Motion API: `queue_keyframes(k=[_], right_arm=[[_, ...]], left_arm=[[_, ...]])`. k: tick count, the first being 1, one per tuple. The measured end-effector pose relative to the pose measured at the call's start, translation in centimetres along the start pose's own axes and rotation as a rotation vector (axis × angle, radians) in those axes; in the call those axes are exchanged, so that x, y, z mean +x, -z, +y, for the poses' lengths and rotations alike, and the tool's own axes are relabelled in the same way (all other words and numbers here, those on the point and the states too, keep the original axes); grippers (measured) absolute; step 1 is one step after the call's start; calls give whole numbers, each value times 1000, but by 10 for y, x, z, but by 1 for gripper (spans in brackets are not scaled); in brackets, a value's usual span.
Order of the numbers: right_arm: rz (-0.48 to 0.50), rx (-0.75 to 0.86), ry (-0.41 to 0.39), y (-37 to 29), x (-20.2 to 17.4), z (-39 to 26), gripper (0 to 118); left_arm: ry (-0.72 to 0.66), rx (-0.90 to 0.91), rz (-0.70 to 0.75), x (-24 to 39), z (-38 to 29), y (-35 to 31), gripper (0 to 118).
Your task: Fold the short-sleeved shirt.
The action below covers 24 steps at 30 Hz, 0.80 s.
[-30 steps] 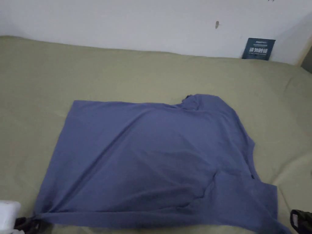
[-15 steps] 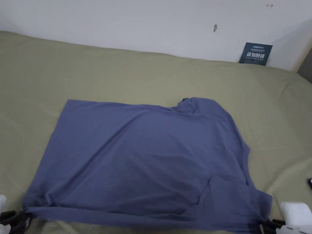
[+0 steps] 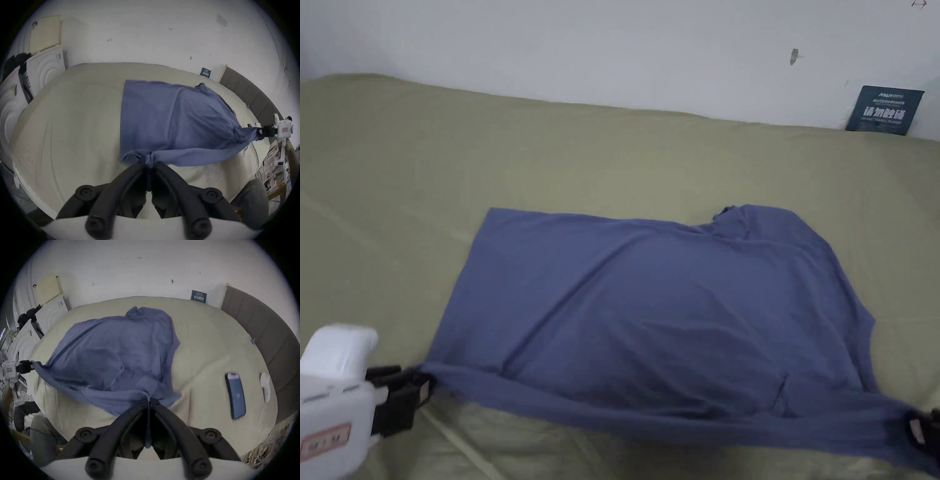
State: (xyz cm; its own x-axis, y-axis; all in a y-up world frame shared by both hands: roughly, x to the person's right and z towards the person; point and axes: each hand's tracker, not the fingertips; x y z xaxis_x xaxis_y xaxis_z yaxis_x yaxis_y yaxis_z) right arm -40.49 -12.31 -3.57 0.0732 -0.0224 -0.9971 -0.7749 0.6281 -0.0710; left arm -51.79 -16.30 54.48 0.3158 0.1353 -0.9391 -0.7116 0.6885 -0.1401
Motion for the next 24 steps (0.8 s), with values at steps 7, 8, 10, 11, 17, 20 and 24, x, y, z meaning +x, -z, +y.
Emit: queue_keyframes(k=[7, 8, 10, 11, 17, 20, 24], right_arm=[[1, 6, -19, 53, 7, 92, 1], [-2, -8, -8, 70, 13, 104, 1], [1, -43, 41, 94, 20, 116, 1], [-5, -59, 59, 107, 21, 121, 1], [-45, -21, 114, 150, 24, 122, 77], [-12, 114, 196, 135, 28, 109, 89], [-20, 378, 126, 73, 23, 73, 90]], left_arm=[[-25, -88, -19, -22, 85, 52, 5], [-15, -106, -3, -25, 98, 66, 5], [-8, -154, 11, -29, 112, 85, 5], [3, -163, 14, -31, 117, 96, 5], [-13, -167, 127, -28, 121, 132, 86], [-118, -84, 98, -41, 111, 130, 96], [-118, 190, 72, -31, 87, 59, 96]])
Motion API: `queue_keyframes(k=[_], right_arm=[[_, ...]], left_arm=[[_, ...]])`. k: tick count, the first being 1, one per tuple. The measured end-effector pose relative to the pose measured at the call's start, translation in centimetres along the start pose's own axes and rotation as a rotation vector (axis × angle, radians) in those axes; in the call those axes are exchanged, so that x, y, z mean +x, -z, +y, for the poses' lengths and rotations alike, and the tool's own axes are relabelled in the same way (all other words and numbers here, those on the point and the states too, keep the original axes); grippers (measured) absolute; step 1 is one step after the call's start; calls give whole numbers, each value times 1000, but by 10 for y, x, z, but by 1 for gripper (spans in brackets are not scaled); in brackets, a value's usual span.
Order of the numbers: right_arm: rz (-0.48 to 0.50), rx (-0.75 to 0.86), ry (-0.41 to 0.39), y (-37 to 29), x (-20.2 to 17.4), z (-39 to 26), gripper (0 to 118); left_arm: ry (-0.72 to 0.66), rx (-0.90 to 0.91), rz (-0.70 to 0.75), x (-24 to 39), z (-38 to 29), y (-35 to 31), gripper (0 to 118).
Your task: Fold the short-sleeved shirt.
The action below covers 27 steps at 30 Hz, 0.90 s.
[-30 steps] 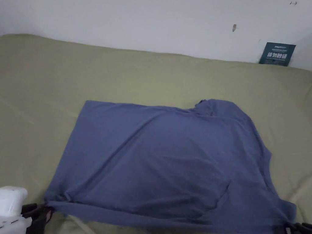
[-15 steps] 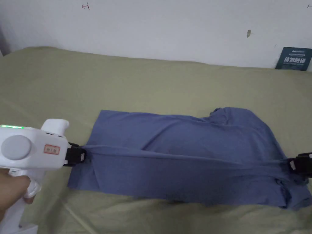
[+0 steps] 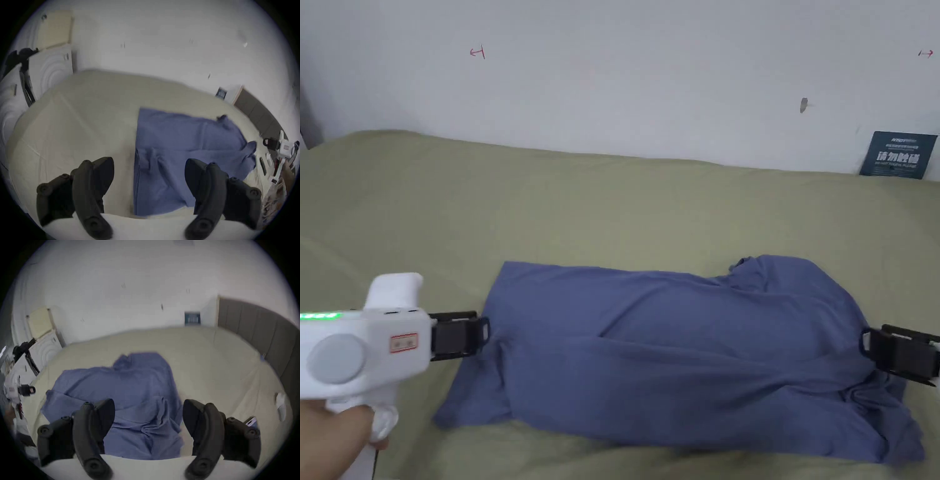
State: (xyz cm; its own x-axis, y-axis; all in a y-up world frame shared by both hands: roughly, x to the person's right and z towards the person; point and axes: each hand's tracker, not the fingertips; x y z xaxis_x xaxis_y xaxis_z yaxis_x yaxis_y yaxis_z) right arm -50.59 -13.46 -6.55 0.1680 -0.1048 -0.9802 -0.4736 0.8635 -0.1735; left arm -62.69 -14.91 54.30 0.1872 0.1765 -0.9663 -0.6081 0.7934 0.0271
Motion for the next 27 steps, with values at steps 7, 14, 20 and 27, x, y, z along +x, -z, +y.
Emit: queue_keyframes(k=[7, 14, 20, 27], right_arm=[[-60, 146, -88, -106, -31, -33, 53], [-127, 186, -86, -154, -43, -86, 0], [-109, 151, -120, -155, -50, -94, 0], [-96, 133, -121, -145, -53, -86, 0]], left_arm=[[57, 179, 94, 25, -51, -84, 70], [96, 209, 113, 44, -111, -124, 0], [65, 71, 39, 40, -111, -92, 0], [107, -82, 71, 25, -77, -8, 90]])
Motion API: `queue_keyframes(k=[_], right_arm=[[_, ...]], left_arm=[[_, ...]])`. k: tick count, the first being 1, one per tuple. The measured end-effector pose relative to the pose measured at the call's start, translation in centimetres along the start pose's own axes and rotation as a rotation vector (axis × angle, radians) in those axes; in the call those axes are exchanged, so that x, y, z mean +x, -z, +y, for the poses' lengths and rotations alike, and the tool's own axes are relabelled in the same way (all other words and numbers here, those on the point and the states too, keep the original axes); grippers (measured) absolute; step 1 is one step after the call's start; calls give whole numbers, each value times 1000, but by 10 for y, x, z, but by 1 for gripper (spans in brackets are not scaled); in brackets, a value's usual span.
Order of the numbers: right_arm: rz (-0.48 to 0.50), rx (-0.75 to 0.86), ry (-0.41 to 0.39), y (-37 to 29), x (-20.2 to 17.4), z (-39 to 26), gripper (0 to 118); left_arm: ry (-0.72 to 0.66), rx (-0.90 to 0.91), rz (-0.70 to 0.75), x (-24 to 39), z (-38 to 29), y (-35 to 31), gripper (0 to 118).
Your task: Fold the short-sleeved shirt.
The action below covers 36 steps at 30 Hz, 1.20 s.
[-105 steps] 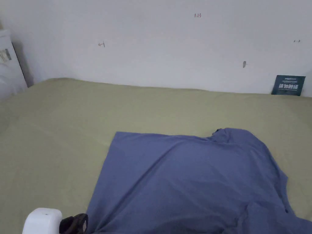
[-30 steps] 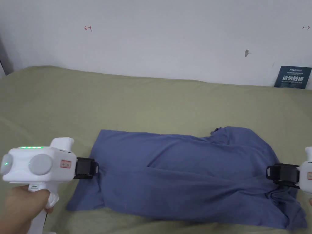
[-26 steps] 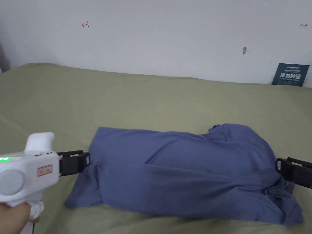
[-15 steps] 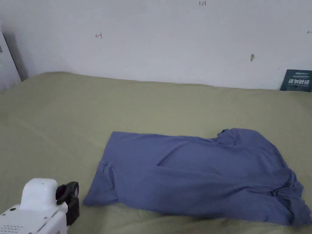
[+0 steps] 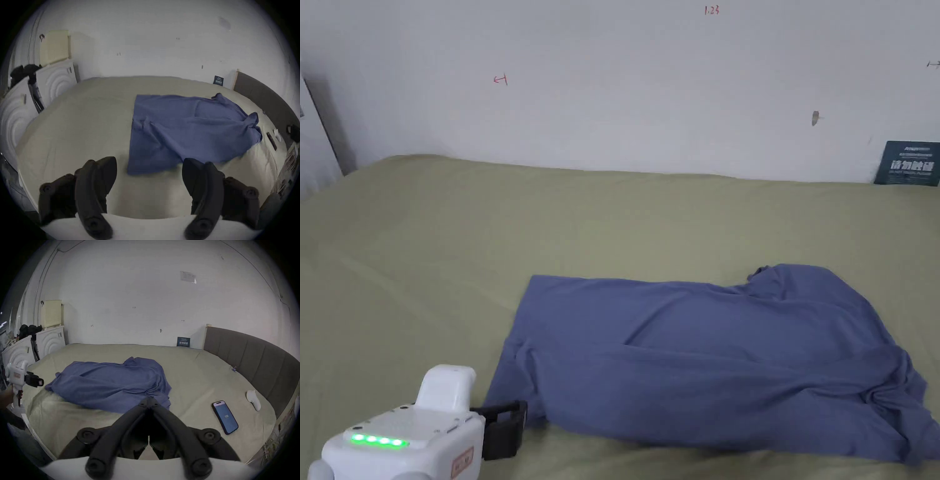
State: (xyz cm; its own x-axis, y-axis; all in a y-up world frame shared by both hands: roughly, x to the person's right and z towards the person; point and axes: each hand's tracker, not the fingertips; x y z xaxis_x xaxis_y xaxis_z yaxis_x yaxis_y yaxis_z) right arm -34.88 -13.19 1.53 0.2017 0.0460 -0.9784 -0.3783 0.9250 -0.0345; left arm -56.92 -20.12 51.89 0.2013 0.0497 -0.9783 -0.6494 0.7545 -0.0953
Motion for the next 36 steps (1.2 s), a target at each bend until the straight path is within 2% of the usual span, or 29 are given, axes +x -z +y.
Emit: queue_keyframes(k=[4, 7, 8, 10, 11, 12, 14, 15, 16, 18, 22, 24, 25, 26, 27, 29, 36], right_arm=[[-4, -29, 16, 10, 6, -1, 0], [-18, -46, 41, 19, 12, -5, 0], [-27, -57, 48, 24, 14, -6, 0], [-41, -88, 54, 35, 18, -4, 0], [-39, -116, 59, 44, 21, -5, 6], [-32, -159, 73, 55, 24, -6, 29], [-12, -220, 111, 81, 34, -9, 101], [-2, -286, 125, 97, 38, -11, 100], [5, -304, 143, 108, 40, -13, 96], [32, -293, 163, 134, 50, -14, 96], [18, -379, 171, 187, 60, -27, 95], [23, -405, 180, 200, 61, -31, 76], [50, -410, 190, 202, 62, -33, 59], [82, -414, 191, 199, 58, -33, 38], [49, -412, 167, 199, 55, -34, 24], [19, -392, 156, 192, 54, -34, 11], [31, -335, 225, 166, 67, -38, 10]], left_arm=[[-46, -99, -18, -3, 14, 42, 89], [-42, -155, 31, -1, 13, 58, 85], [-31, -161, 39, 1, 11, 62, 72], [4, -160, 36, 3, 5, 66, 61], [11, -139, 40, 4, 6, 62, 32], [20, -124, 44, 7, 7, 56, 6], [26, -80, 36, 10, 7, 46, 6], [29, -94, 33, 11, 8, 47, 6], [36, -101, 23, 11, 8, 47, 6], [41, -103, 22, 10, 11, 44, 6], [-60, -108, -10, 0, 11, 44, 6], [-70, -121, -9, -3, 10, 48, 6], [-71, -123, -13, -6, 10, 50, 6], [-69, -126, -12, -4, 9, 51, 6], [-67, -127, -9, -3, 8, 52, 6], [-64, -128, -8, -3, 11, 51, 6], [-39, -119, -7, -1, 9, 45, 6]])
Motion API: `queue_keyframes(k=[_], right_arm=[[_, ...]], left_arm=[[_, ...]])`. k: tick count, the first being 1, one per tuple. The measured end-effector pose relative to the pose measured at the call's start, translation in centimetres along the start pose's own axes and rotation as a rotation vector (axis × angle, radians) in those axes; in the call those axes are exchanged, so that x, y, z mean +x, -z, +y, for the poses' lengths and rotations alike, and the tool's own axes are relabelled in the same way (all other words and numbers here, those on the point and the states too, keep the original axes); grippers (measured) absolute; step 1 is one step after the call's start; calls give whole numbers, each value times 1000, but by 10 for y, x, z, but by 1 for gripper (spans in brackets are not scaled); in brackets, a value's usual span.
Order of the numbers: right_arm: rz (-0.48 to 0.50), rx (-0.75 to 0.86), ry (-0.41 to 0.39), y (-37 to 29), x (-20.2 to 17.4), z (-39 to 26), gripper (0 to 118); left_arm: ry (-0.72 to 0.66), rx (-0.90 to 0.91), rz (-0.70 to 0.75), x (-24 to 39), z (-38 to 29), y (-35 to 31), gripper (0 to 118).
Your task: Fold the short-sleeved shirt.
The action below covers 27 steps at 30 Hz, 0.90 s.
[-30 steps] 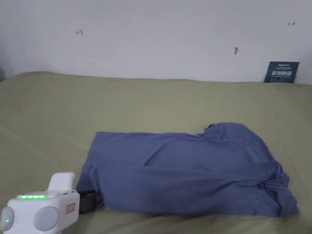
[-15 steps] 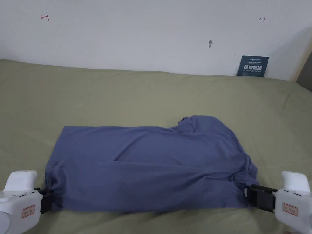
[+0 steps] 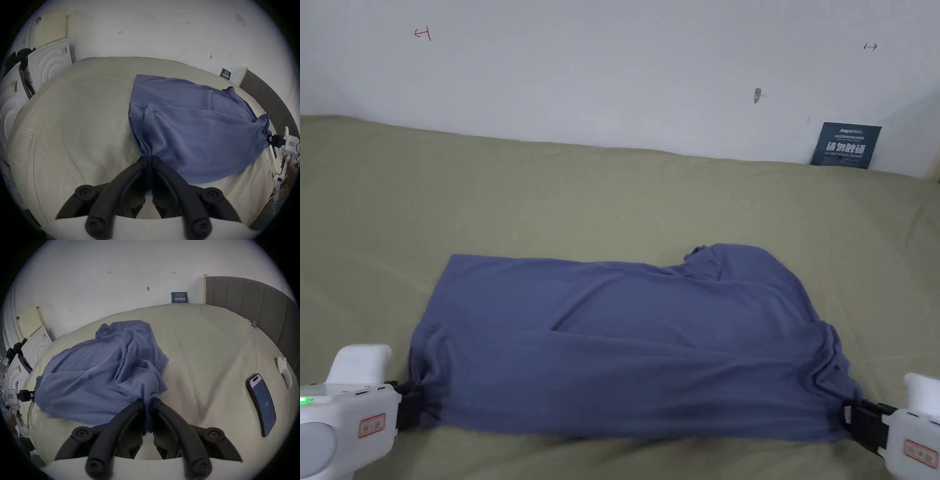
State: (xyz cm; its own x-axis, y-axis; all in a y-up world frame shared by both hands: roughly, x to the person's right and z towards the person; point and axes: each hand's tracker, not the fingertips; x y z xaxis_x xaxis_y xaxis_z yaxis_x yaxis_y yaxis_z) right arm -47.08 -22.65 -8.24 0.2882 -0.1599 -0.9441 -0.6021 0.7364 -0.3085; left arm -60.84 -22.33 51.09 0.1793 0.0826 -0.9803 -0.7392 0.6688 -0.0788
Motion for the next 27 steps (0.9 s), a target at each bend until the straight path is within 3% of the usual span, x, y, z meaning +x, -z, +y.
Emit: queue_keyframes(k=[10, 14, 22, 27], right_arm=[[84, 31, 56, -73, -5, 5, 9], [60, -50, -10, -93, -9, -5, 9], [99, -148, 58, -150, 9, -42, 9], [96, -191, -20, -174, 17, -73, 10]], left_arm=[[-51, 94, -111, -19, 1, -50, 6], [-51, 75, -137, -30, -13, -73, 6], [-72, 3, -155, -43, -78, -120, 6], [-69, -32, -165, -34, -115, -146, 6]])
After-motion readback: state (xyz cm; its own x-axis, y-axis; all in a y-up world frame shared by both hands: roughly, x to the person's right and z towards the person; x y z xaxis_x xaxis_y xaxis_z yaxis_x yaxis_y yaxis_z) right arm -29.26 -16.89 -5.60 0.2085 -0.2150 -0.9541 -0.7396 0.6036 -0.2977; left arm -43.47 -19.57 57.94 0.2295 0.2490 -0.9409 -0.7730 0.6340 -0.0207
